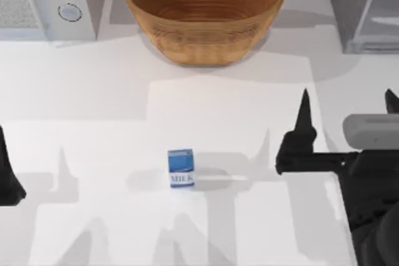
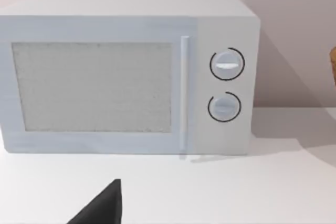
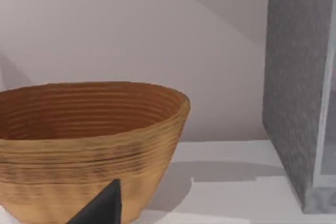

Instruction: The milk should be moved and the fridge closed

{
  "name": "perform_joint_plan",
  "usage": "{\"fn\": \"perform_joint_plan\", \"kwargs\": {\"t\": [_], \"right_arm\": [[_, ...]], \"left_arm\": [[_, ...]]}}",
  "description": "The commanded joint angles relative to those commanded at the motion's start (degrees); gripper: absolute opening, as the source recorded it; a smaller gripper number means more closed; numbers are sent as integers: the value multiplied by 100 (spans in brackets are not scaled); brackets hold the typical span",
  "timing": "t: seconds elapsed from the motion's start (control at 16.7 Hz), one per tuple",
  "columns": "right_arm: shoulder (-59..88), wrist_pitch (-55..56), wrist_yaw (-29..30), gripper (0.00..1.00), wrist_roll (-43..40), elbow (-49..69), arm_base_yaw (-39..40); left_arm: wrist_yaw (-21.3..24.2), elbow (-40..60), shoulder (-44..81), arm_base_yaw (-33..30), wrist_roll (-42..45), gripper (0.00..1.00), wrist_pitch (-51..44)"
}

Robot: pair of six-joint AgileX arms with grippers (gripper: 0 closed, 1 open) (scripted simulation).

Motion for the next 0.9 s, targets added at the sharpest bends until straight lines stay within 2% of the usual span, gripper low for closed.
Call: {"fn": "perform_joint_plan", "kwargs": {"t": [0.54, 0.9], "right_arm": [[5301, 2227, 785, 100, 60, 2457, 975], [6798, 2983, 957, 100, 107, 3365, 1255]], "left_arm": [[0, 0, 0, 0, 0, 100, 0], [0, 0, 0, 0, 0, 100, 0]]}}
